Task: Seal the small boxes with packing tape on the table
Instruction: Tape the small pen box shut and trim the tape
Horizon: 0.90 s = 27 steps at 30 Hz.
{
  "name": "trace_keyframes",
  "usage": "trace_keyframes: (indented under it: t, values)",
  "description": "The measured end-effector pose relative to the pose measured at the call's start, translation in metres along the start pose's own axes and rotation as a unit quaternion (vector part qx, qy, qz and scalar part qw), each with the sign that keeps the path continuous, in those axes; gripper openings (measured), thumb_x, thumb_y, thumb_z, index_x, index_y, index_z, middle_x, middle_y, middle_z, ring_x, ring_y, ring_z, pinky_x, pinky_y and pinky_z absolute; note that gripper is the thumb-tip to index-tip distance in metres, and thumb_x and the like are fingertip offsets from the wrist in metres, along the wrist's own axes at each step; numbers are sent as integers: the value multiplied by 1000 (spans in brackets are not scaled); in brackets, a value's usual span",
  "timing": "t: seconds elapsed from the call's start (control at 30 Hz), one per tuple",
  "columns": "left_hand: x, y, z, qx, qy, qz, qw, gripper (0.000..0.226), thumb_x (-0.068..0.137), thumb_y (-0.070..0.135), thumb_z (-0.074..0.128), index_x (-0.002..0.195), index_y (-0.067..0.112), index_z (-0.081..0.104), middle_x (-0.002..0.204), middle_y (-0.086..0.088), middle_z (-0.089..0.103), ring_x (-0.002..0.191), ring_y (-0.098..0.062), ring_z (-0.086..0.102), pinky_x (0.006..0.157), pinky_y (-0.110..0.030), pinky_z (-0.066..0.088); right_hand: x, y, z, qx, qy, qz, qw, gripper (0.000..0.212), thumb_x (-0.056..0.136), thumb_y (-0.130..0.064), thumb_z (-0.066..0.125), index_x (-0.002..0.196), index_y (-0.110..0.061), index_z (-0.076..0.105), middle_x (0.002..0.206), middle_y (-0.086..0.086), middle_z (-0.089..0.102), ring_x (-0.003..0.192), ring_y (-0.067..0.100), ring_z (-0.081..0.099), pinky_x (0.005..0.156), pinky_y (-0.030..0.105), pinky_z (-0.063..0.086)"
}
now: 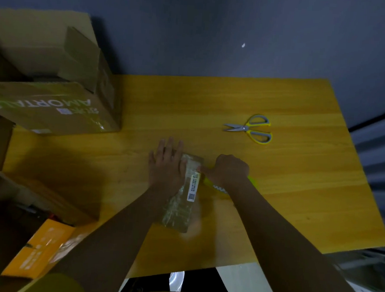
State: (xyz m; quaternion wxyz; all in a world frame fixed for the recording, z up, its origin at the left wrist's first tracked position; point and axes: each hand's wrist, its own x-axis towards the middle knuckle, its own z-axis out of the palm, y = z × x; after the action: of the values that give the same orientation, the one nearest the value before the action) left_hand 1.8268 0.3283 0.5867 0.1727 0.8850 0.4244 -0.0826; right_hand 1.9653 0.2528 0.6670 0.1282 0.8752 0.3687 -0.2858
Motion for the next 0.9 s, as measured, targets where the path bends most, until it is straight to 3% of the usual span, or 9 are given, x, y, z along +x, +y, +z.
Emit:
trace_keyframes:
  t: [0.13, 0.17, 0.23, 0.4, 0.5, 0.63, 0.73, 0.8, 0.9]
  values:
    - [2, -1, 2, -2, 8, 6, 1000, 61, 97, 46, 8, 153, 25, 17, 160, -6, 17, 148, -28, 8, 114, -52, 18, -1, 39, -1, 131, -60, -26, 989, 75, 76, -83, 44, 98, -13, 64, 100, 8, 62, 92, 26, 60, 77, 37, 44]
    - [2, -1, 1, -4, 8, 7, 1000, 61, 97, 47, 8, 153, 25, 20, 159, -7, 21, 148, -28, 10, 114, -53, 20, -4, 51, 1, 174, -62, -40, 982, 75, 72, -84, 45, 84, -12, 65, 88, 8, 63, 83, 24, 60, 75, 38, 45]
    - [1, 0, 0, -10, 13, 5, 1000, 64, 95, 49, 5, 152, 25, 25, 158, -6, 24, 147, -28, 13, 113, -54, 20, -9, 68, 10, 275, -29, -46, 960, 87, 62, -86, 49, 81, -3, 69, 83, 15, 67, 83, 25, 63, 76, 39, 48]
    - [5, 6, -15, -65, -67, -32, 995, 56, 100, 53, 12, 153, 36, 3, 161, 2, -12, 146, -20, -18, 114, -52, -15, -11, 71, 17, 337, -4, -66, 939, 60, 76, -69, 62, 81, -10, 67, 83, 4, 66, 85, 18, 62, 79, 38, 48]
    - [-5, 9, -26, -106, -88, -44, 990, 60, 100, 54, 20, 152, 38, -5, 158, 3, -25, 143, -22, -28, 112, -53, -19, -10, 77, 20, 347, -7, -73, 935, 66, 75, -70, 63, 83, -6, 71, 84, 11, 70, 83, 21, 65, 78, 40, 50]
    - [-26, 33, -32, -76, -157, -31, 984, 90, 90, 61, 48, 147, 41, -19, 150, 1, -40, 139, -32, -35, 111, -64, -9, -7, 79, 22, 338, -38, -83, 937, 66, 77, -72, 59, 99, -10, 69, 86, 8, 63, 90, 24, 62, 82, 40, 48]
    - [-30, 49, -25, -66, -191, -85, 976, 118, 72, 74, 61, 143, 42, -27, 146, -4, -47, 135, -40, -38, 105, -72, -1, -5, 76, 20, 326, -54, -94, 939, 71, 77, -75, 55, 110, -14, 68, 102, 5, 66, 97, 23, 62, 83, 37, 46]
    - [-28, 55, -20, -37, -183, -137, 973, 124, 68, 75, 64, 141, 42, -30, 145, -8, -48, 135, -44, -36, 103, -75, 5, -3, 77, 21, 313, -37, -104, 943, 47, 77, -74, 56, 73, -27, 59, 71, -3, 57, 70, 17, 57, 70, 33, 41]
    - [-26, 55, -19, 5, -157, -153, 976, 119, 73, 67, 65, 144, 41, -28, 147, -12, -45, 138, -46, -29, 104, -72, 18, -1, 78, 20, 325, -26, -102, 940, 59, 78, -70, 60, 53, -21, 37, 48, -3, 31, 48, 17, 41, 58, 32, 31]
